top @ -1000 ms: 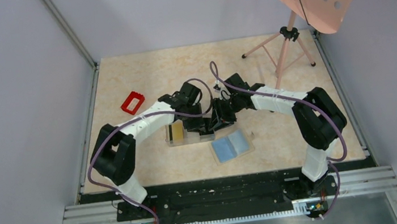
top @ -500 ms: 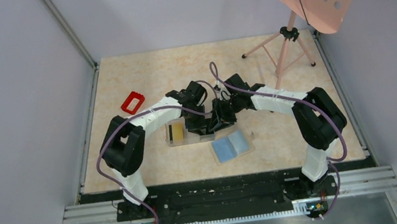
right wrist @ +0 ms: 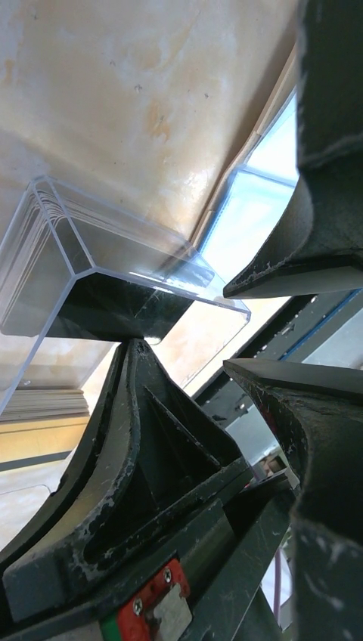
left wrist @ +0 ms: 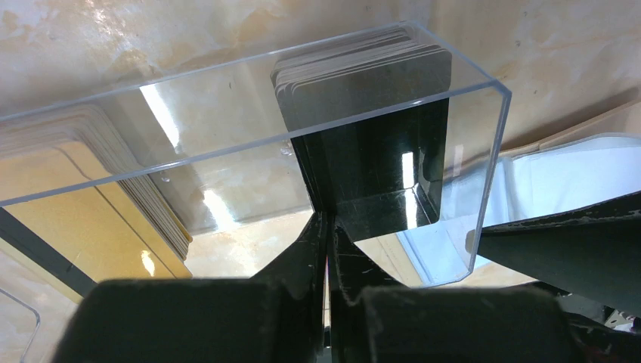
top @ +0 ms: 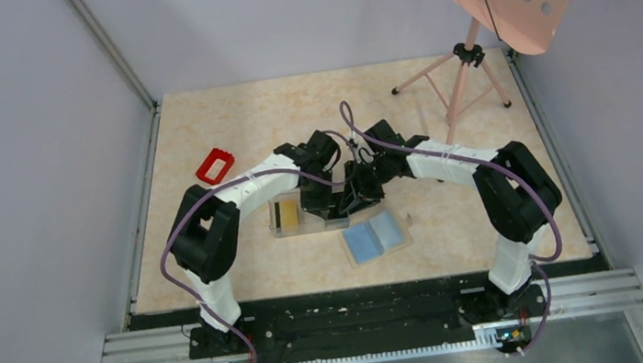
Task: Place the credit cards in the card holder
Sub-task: Pick up the credit card from the storage box.
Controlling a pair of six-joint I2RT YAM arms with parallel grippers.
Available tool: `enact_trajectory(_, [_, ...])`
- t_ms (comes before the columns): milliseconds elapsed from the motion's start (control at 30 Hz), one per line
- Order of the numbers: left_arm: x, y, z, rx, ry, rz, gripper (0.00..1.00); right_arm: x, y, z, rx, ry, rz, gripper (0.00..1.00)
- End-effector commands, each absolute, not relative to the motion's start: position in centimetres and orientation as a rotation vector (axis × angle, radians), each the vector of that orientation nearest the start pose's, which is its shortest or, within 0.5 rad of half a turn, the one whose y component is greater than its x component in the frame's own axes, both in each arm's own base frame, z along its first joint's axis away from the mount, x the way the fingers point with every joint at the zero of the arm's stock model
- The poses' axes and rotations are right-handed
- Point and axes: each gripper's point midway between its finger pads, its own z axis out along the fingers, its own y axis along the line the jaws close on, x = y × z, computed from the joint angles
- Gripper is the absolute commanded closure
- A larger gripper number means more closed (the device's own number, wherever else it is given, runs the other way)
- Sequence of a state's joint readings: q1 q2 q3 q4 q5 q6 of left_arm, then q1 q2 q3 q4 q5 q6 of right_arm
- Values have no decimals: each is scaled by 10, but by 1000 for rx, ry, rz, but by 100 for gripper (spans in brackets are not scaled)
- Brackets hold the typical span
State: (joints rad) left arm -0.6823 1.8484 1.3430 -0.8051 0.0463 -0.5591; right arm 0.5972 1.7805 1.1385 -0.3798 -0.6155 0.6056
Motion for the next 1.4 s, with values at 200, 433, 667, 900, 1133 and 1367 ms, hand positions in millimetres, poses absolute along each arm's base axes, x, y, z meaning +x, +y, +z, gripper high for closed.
enact_trajectory(200, [279, -287, 103, 189, 2769, -510, 98, 251, 320, 88, -277, 2771, 1222, 66])
enact_trajectory(433, [284, -291, 116, 165, 2710, -557, 95, 251, 321, 88, -278, 2772, 1221, 66])
enact_trajectory(667, [284, -298, 110, 99, 2688, -680, 87, 250, 320, 87, -283, 2773, 1220, 66])
enact_trajectory(900, [281, -288, 90, 36, 2728, -671, 89, 250, 320, 87, -281, 2775, 1218, 66])
enact_trajectory(1133, [281, -284, 80, 2, 2753, -651, 83, 250, 319, 88, -288, 2772, 1212, 66])
enact_trajectory(1367, [282, -297, 72, 19, 2767, -722, 84, 250, 318, 89, -293, 2770, 1206, 66])
